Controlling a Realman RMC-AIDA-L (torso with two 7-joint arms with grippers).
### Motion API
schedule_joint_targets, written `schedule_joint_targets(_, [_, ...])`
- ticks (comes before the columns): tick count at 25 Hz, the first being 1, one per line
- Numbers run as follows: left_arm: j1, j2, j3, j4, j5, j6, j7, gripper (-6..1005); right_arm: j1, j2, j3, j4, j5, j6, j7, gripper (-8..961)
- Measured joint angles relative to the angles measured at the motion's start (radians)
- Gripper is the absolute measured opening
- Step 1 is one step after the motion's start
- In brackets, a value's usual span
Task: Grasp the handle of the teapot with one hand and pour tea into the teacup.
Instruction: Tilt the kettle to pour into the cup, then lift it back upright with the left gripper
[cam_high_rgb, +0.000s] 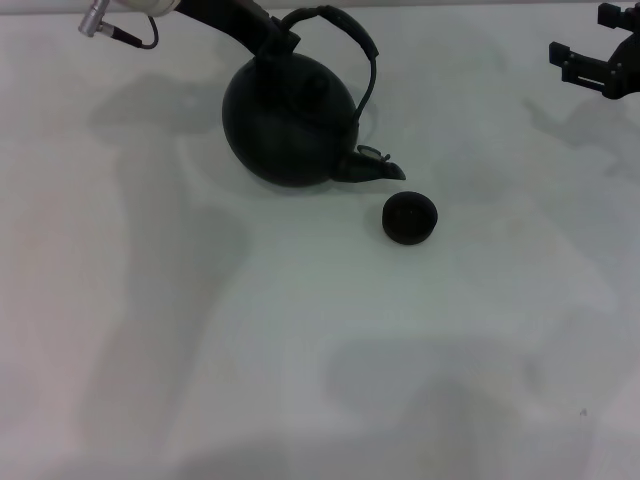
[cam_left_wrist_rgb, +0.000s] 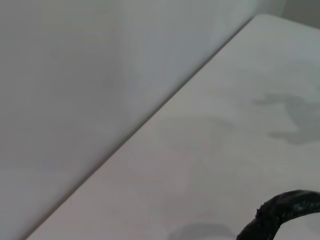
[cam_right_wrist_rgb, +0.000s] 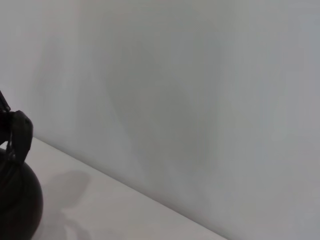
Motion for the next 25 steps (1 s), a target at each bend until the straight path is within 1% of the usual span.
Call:
schedule_joint_targets(13, [-0.053, -0.001, 0.0, 0.0, 0.092, -0.005, -0.033, 172, 0.001, 0.0, -0.005, 0.0, 0.0, -0.016, -0.003, 829])
schedule_joint_targets(25, [-0.096, 0.0, 0.0, 0.0, 0.143, -0.005, -0.05, 171, 0.004, 0.0, -0.007, 0.0, 0.0, -0.03, -0.004, 828])
